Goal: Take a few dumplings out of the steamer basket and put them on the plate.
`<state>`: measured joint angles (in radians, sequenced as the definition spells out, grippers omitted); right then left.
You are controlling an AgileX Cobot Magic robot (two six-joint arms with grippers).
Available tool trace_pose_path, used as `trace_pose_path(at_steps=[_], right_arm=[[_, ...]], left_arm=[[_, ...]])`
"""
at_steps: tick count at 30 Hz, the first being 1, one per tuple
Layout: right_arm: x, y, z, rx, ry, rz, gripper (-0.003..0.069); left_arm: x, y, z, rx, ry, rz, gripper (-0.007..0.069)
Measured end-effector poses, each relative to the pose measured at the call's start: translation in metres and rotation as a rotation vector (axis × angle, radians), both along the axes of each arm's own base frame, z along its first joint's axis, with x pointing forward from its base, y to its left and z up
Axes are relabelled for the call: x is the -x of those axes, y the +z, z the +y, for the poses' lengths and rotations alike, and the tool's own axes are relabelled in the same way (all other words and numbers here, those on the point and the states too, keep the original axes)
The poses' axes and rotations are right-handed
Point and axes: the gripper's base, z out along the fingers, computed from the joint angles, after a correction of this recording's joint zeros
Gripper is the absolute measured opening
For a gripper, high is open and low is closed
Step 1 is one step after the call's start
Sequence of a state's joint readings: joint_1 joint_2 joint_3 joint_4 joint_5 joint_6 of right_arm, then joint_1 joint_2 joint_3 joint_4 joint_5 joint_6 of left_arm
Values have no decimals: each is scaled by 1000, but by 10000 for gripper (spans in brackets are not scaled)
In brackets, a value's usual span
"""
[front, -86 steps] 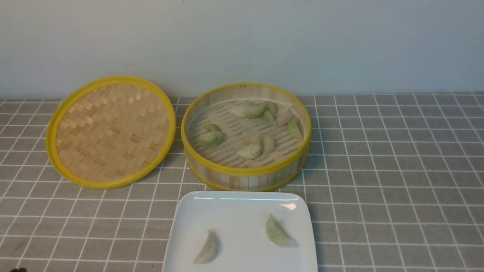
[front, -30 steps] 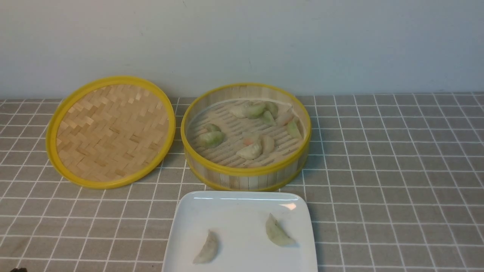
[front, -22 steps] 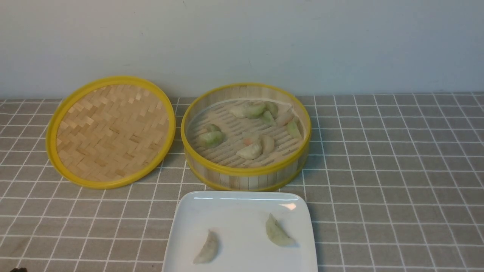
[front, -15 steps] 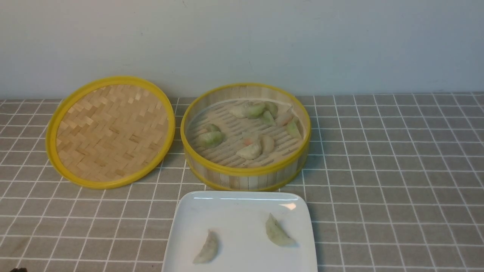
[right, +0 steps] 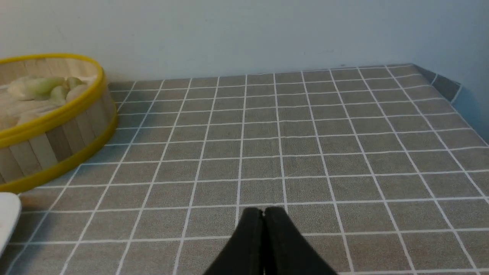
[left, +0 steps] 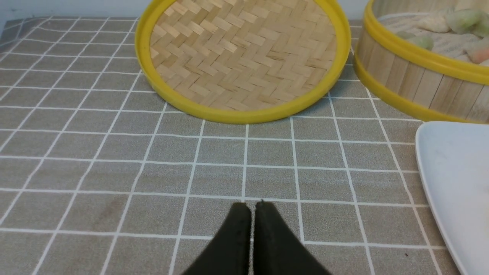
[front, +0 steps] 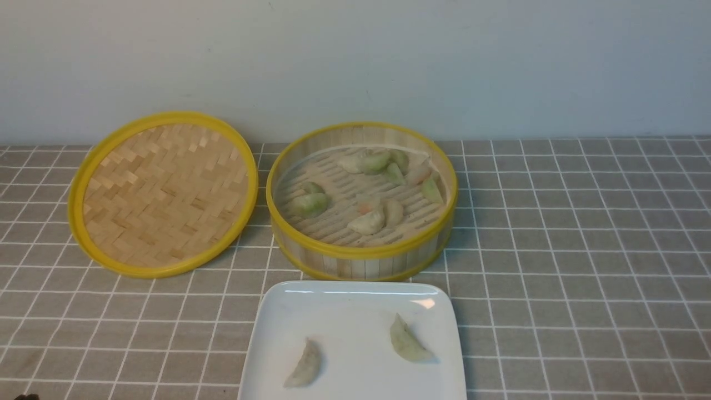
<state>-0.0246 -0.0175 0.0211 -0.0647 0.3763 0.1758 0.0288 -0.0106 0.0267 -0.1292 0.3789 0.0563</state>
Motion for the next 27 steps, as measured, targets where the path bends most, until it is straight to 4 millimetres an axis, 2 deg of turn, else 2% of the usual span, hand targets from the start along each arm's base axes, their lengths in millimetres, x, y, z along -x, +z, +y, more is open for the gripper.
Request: trace_pose_path(at_steps=[27], right_arm=[[0,0,0,16,4,1,-14]], left_arm=[[0,0,0,0,0,0,-5]])
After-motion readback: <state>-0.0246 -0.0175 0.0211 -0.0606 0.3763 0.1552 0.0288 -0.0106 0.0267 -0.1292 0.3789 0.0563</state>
